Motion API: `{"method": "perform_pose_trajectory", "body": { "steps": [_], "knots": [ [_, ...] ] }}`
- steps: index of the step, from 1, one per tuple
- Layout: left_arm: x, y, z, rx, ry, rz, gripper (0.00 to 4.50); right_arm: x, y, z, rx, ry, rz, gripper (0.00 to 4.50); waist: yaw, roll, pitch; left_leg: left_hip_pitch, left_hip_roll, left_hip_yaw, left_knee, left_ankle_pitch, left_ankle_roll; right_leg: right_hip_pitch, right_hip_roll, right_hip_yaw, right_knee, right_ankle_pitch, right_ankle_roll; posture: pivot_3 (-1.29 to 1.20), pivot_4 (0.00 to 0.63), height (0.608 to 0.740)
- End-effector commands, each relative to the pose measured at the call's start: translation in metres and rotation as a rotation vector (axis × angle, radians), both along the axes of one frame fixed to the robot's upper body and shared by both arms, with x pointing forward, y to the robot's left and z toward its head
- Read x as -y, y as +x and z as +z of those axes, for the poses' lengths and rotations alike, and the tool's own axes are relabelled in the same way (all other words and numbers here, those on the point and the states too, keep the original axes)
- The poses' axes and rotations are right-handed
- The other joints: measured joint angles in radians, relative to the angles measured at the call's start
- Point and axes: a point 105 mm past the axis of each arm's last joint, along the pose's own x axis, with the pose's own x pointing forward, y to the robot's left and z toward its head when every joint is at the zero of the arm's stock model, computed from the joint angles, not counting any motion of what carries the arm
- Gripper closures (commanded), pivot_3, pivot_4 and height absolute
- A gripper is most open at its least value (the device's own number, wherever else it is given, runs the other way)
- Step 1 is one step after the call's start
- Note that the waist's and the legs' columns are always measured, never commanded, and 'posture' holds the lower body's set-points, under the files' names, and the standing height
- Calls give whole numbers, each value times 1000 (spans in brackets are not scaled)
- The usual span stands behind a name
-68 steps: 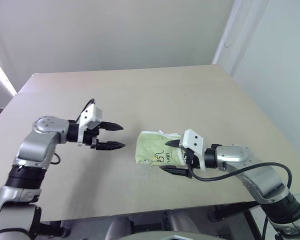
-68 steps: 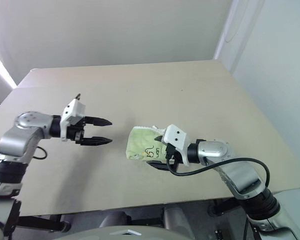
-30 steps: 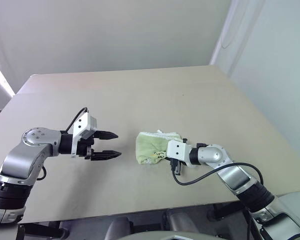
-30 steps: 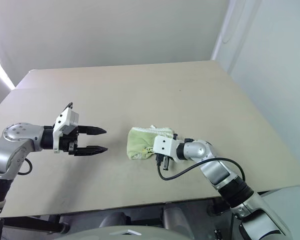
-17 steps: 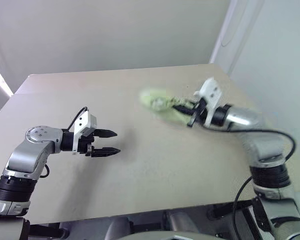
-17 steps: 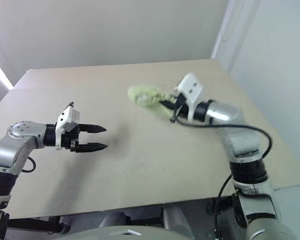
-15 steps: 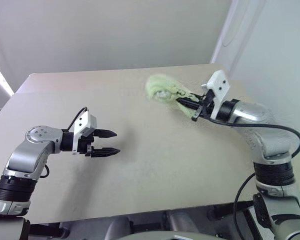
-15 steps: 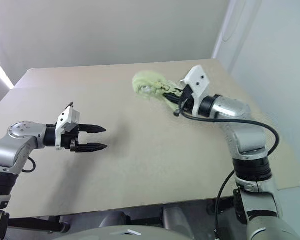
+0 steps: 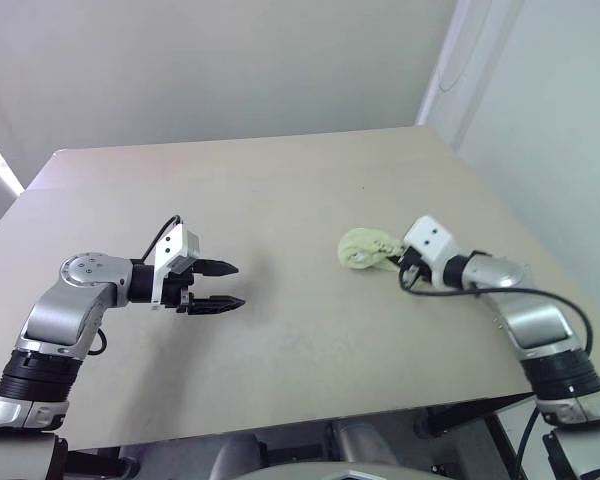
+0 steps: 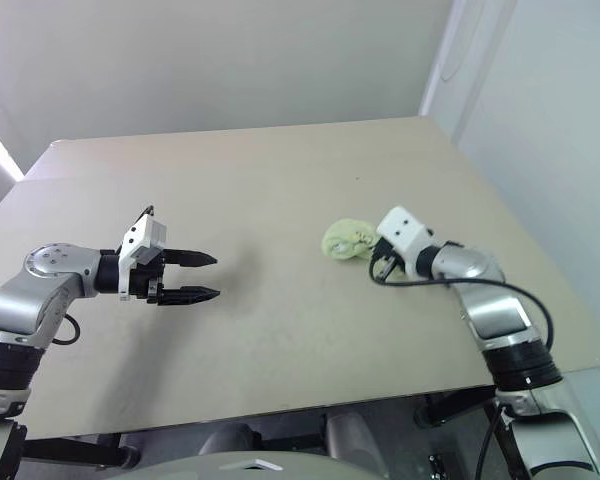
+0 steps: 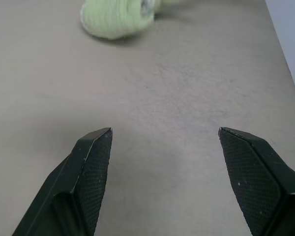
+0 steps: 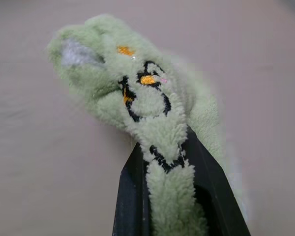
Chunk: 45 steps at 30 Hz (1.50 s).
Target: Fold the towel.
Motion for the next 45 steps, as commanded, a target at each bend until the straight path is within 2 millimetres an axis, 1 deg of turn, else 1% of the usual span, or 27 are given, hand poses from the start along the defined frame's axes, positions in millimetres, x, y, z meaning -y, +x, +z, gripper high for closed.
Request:
{"method": "perform_pose_trajectory", "body": {
  "steps": [1,4,9,13,17,18,20,22,23,25,26,27,28,29,30,31,32,33,34,36,39,41,43,45],
  "knots": [
    [5,2,17,68,-2,-27,843,-17,-7,-3,38,-13,54,4471,1,0,0,0,0,0,0,0,0,0,0,0,0,0,0,0,0,712],
    [7,2,22,67,-17,-31,843,-17,-7,-7,27,3,37,4471,1,0,0,0,0,0,0,0,0,0,0,0,0,0,0,0,0,712],
    [9,6,40,57,-93,-17,843,-8,-7,-11,5,-10,17,4471,1,-1,0,0,0,0,0,0,0,0,0,0,0,0,0,0,0,712],
    [7,10,42,61,-102,0,843,-7,-11,-15,-31,-17,32,4471,-1,0,0,0,0,0,0,0,0,0,0,0,0,0,0,0,0,712],
    [5,14,40,60,-94,16,843,-3,-8,-17,-31,-26,6,4471,1,-1,0,0,0,0,0,0,0,0,0,0,0,0,0,0,0,712],
    [5,14,39,61,-90,18,843,-2,-6,-16,-22,-30,-2,3888,1,-1,0,0,0,0,0,0,0,0,0,0,0,0,0,0,0,712],
    [5,14,37,62,-85,18,843,-3,-7,-16,-22,-41,15,3293,1,-1,0,0,0,0,0,0,0,0,0,0,0,0,0,0,0,712],
    [6,14,35,61,-82,15,843,-4,-7,-14,-26,-26,20,2509,1,-1,0,0,0,-1,0,0,0,0,0,0,0,0,0,0,0,712],
    [6,13,35,61,-82,14,843,-7,-10,-11,-37,-4,38,2203,1,-1,0,0,0,-1,0,0,0,0,0,0,0,0,0,0,0,712],
    [4,13,34,62,-77,15,843,-14,-14,14,-47,127,67,1444,1,-1,0,0,0,-1,0,0,0,0,0,0,0,0,0,0,0,712],
    [4,12,33,63,-75,15,843,-15,-15,23,-47,172,72,1140,1,0,0,0,0,-1,0,0,0,0,0,0,0,0,0,0,0,712],
    [3,12,32,63,-74,17,843,-16,-16,39,-47,253,83,751,1,-1,0,0,0,-1,0,0,0,0,0,0,0,0,0,0,0,712],
    [2,12,32,63,-72,18,843,-17,-18,53,-52,328,97,751,0,0,0,0,0,-1,0,0,0,0,0,0,0,0,0,0,0,712],
    [2,13,32,63,-72,19,843,-18,-20,62,-58,376,110,751,1,0,0,0,0,-1,0,0,0,0,0,0,0,0,0,0,0,712],
    [1,13,31,64,-71,21,843,-18,-19,77,-52,465,112,751,1,-1,0,0,0,-1,0,0,0,1,0,0,0,0,0,0,0,712],
    [1,13,31,64,-71,22,843,-17,-18,87,-49,521,109,751,1,-1,0,0,0,-1,0,0,0,1,0,-1,1,0,0,0,0,712],
    [0,14,30,68,-68,25,843,-14,-11,93,-42,584,66,751,1,-1,0,1,0,-1,0,0,0,1,0,-1,1,0,0,0,0,712],
    [0,14,29,71,-68,27,843,-12,-4,94,-39,618,26,751,0,-1,0,1,0,-2,0,0,0,1,0,-1,1,0,0,0,0,712],
    [0,15,30,73,-71,29,843,-12,1,91,-40,630,-5,751,1,-1,0,1,0,-2,0,0,0,1,1,-1,1,0,0,0,0,712],
    [0,16,30,76,-75,31,843,-13,11,76,-45,612,-63,751,1,-1,0,1,0,-2,0,0,0,1,1,-1,1,0,0,0,0,712],
    [-1,16,29,78,-74,31,843,-21,16,57,-62,587,-88,751,1,0,0,0,0,-1,0,0,0,1,0,-1,0,0,0,0,0,712],
    [-2,15,28,79,-75,34,843,-27,21,34,-88,582,-120,751,1,0,0,-1,0,-1,0,0,0,0,0,-1,0,0,0,0,0,712],
    [-3,15,27,81,-73,39,843,-23,29,10,-105,560,-189,751,-1,-1,0,-1,0,-1,0,0,0,0,0,-1,0,0,0,0,0,712],
    [-4,16,27,83,-77,44,843,-20,33,-11,-118,523,-231,751,-1,-1,0,0,0,-1,0,0,0,0,0,-1,0,0,0,0,0,712]
  ]
}}
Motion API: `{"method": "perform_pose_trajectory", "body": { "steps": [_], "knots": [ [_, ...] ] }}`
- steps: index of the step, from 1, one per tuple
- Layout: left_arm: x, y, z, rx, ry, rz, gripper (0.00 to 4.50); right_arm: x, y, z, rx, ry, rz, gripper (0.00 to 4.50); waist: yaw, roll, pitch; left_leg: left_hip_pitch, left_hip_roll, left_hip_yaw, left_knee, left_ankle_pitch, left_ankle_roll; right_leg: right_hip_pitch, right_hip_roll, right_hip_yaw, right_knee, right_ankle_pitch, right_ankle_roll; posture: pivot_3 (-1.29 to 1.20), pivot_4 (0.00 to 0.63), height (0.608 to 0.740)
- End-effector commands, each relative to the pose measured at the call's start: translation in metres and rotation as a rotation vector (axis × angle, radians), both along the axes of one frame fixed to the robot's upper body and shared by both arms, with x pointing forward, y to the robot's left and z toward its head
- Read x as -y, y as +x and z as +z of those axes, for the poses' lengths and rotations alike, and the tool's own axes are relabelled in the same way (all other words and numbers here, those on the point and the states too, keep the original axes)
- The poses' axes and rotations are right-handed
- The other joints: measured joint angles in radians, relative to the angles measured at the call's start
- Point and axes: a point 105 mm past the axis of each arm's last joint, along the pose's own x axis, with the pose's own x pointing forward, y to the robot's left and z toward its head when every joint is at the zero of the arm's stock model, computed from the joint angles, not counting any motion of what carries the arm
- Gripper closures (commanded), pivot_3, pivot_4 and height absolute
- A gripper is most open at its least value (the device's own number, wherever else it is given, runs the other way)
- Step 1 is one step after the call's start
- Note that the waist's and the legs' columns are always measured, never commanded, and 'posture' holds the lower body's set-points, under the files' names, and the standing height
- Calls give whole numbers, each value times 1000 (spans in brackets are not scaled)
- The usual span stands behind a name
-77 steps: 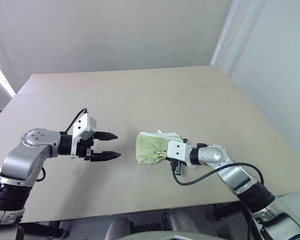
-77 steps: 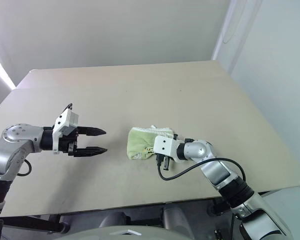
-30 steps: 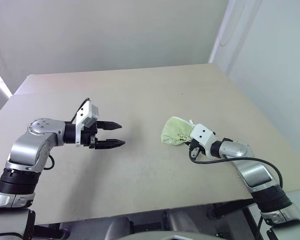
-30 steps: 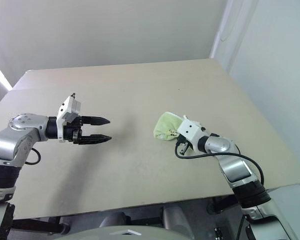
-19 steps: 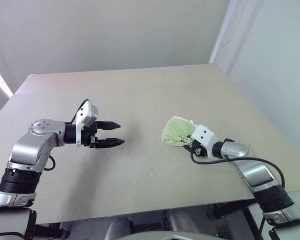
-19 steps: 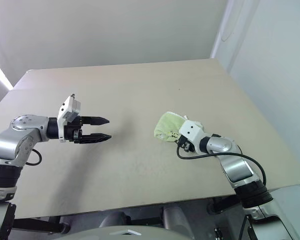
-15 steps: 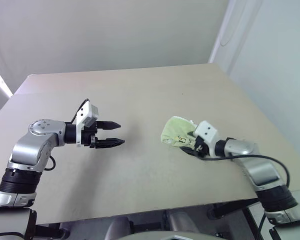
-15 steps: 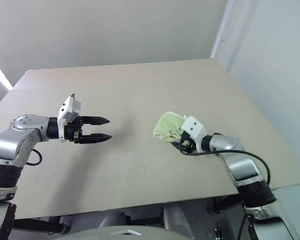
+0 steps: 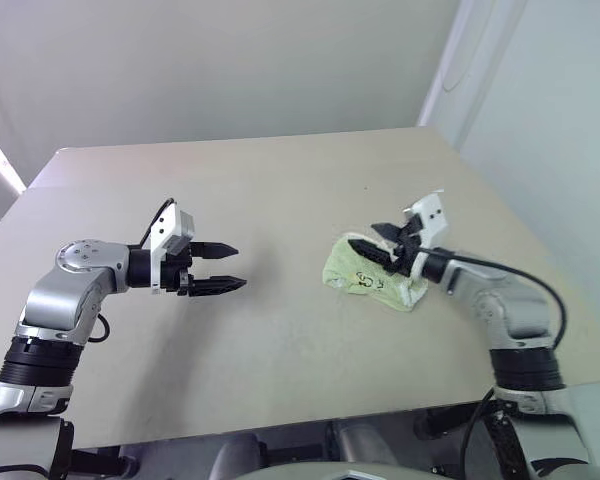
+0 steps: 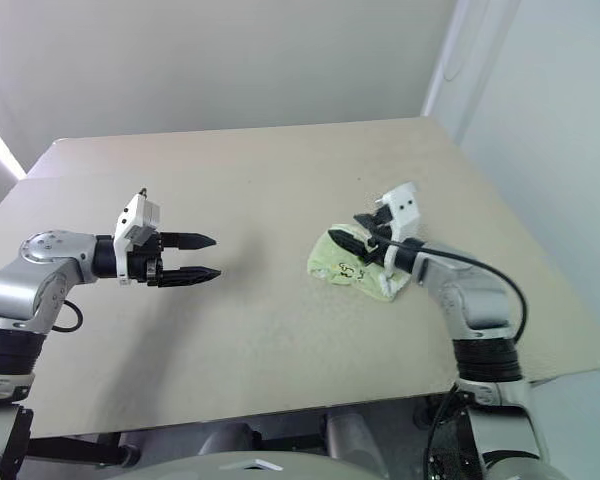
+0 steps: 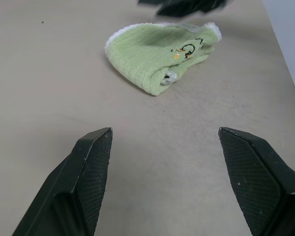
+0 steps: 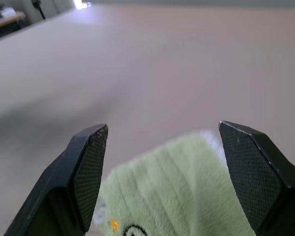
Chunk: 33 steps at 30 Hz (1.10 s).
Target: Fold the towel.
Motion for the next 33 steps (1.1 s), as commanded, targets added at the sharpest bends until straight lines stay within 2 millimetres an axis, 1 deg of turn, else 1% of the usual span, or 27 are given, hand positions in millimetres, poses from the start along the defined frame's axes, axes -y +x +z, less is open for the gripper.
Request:
{"method": "perform_pose_trajectory", "body": {
  "steps": [1,3,6,8,10,11,13,16,19,21,23,25,26,30,32,33],
  "knots": [
    [-4,2,10,49,-11,13,843,8,8,-24,8,-77,-58,751,1,0,0,0,0,0,0,0,0,0,0,0,0,0,0,0,0,712],
    [-5,4,10,54,-11,20,843,10,9,-47,-22,-116,-84,751,0,0,0,0,0,0,0,0,0,0,0,0,0,0,0,0,0,712],
    [-6,5,10,58,-10,24,843,15,11,-70,-55,-156,-123,751,-4,-2,-2,2,0,0,0,0,0,2,0,0,0,0,0,0,0,712],
    [-7,5,10,61,-11,28,843,19,13,-78,-52,-177,-153,751,-5,-4,-3,3,0,0,1,0,0,5,0,0,0,0,0,0,0,712],
    [-9,6,10,64,-11,30,843,19,16,-73,-28,-170,-158,751,-6,-5,-4,6,0,-1,1,0,0,10,0,0,0,0,0,0,0,712],
    [-10,6,10,65,-11,32,843,17,17,-67,-9,-157,-149,751,-7,-5,-4,14,0,-1,1,0,0,14,0,0,0,0,0,0,0,712],
    [-13,6,10,66,-10,35,843,17,18,-47,49,-130,-123,751,-6,-5,-4,21,0,-1,1,0,0,21,0,0,-1,0,0,0,0,712],
    [-17,6,9,61,-9,34,843,17,11,0,126,-34,-58,751,0,-1,-1,19,0,-2,1,0,0,20,0,0,-1,0,0,0,0,712],
    [-22,6,7,61,-1,40,843,16,-6,44,163,39,45,751,1,3,1,15,0,-2,0,0,0,15,0,0,0,0,0,0,0,712],
    [-25,8,7,65,4,49,843,18,-23,73,185,66,120,751,1,3,1,8,0,-2,-1,0,0,8,0,0,0,-1,1,0,0,712],
    [-29,11,7,69,8,58,843,16,-38,91,186,81,190,751,1,3,1,0,0,-2,-1,0,0,0,1,-1,1,0,1,0,0,712],
    [-34,14,4,75,21,76,843,15,-56,90,142,63,262,751,3,3,1,0,0,-2,-2,0,0,0,1,-1,0,0,1,0,0,712],
    [-35,15,3,74,22,85,843,15,-65,85,108,45,295,751,4,3,1,0,0,-2,-2,0,0,0,1,-1,0,0,1,0,0,712],
    [-34,12,3,66,12,89,843,23,-96,49,-41,-36,351,751,15,1,1,-1,0,-2,-1,0,0,1,0,-1,-2,-1,1,0,0,712],
    [-34,11,4,65,20,87,843,28,-103,40,-74,-32,349,751,16,1,1,-1,-1,0,1,0,0,1,-1,0,-2,-1,1,0,0,712],
    [-33,10,3,65,26,82,843,33,-103,35,-85,-35,327,751,16,1,1,0,-1,1,1,0,0,1,-1,1,-2,-1,1,0,0,712]
  ]
}}
